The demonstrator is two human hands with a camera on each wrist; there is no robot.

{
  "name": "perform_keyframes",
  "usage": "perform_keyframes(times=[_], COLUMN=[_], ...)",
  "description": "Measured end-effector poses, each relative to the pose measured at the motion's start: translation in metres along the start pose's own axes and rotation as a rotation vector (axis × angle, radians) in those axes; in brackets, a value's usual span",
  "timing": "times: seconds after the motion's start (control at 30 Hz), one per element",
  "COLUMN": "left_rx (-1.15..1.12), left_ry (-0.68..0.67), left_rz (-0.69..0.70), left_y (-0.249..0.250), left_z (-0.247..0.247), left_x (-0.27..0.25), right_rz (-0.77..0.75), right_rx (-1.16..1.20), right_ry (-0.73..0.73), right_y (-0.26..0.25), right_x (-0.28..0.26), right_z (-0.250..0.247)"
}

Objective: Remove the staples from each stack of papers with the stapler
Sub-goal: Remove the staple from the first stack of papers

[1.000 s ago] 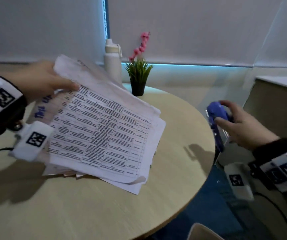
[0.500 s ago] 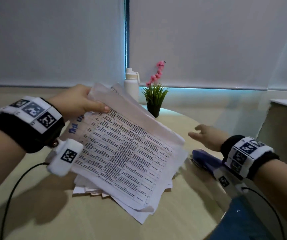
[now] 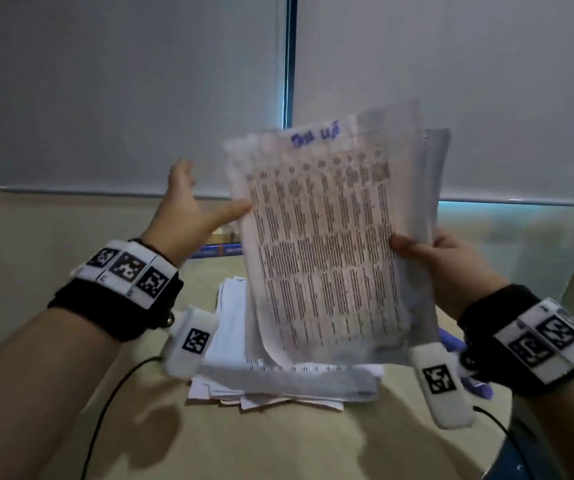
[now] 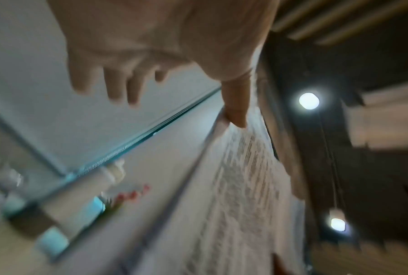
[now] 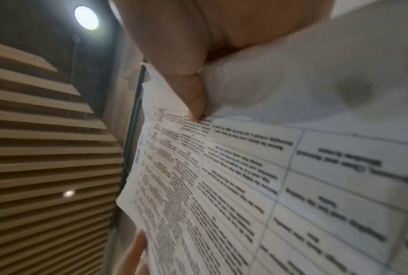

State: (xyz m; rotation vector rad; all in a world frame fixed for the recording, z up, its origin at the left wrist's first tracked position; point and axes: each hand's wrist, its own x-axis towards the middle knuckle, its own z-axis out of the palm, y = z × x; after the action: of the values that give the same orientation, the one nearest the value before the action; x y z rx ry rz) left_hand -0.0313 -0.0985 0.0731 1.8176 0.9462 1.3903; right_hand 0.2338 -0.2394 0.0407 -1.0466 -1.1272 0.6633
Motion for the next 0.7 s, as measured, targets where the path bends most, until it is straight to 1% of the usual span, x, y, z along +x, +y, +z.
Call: perform_keyframes(times=[0.07,0.1,0.13,0.17,0.23,0.3,0.4,0.5,0.6,0.7], left_rx=[-0.237,-0.280,-0.264,-0.210,-0.151,-0.234,-0.352,-0.358,-0.391,-0.406], left_ry=[-0.240,-0.335,-0.373,-0.354,-0.247,-0.190,-0.190,-0.162,-0.149,-0.224], left_rz=[-0.181,-0.210,-0.193,-0.157,-0.116,-0.128,-0.165,-0.153,-0.129,-0.087], left_y=[-0.012,-0.016,-0.017,-0.017,-0.015,-0.014,-0.018,-0.021,-0.012,-0.003], left_z=[0.007,0.012,0.017,0.022,0.030,0.032,0.031,0.030,0.029,0.027], left_x=[-0.010,-0.017,-0.024,-0.029,-0.035,-0.037,-0.040,-0.041,-0.037,-0.033], right_rz=[0.011,0.030,0.039,0.044,0.031,0.019,0.021,0.040,0.017,-0.009], right_rx=[0.146,0.170,0.143,0.109,0.047,0.045,0.033,0.037,0.053,0.076], right_ry=[0.007,0.031,0.056,0.074,0.115,0.147,0.124,0.113,0.118,0.094], right_y=[0.005,0.007,0.011,0.013,0.017,0.020,0.022,0.021,0.014,0.010], right_x=[-0.004,-0.007,-0.009,-0.012,-0.015,-0.017,-0.020,-0.019,-0.012,-0.008], right_z=[0.004,0.010,0.015,0.020,0.027,0.031,0.033,0.033,0.034,0.035])
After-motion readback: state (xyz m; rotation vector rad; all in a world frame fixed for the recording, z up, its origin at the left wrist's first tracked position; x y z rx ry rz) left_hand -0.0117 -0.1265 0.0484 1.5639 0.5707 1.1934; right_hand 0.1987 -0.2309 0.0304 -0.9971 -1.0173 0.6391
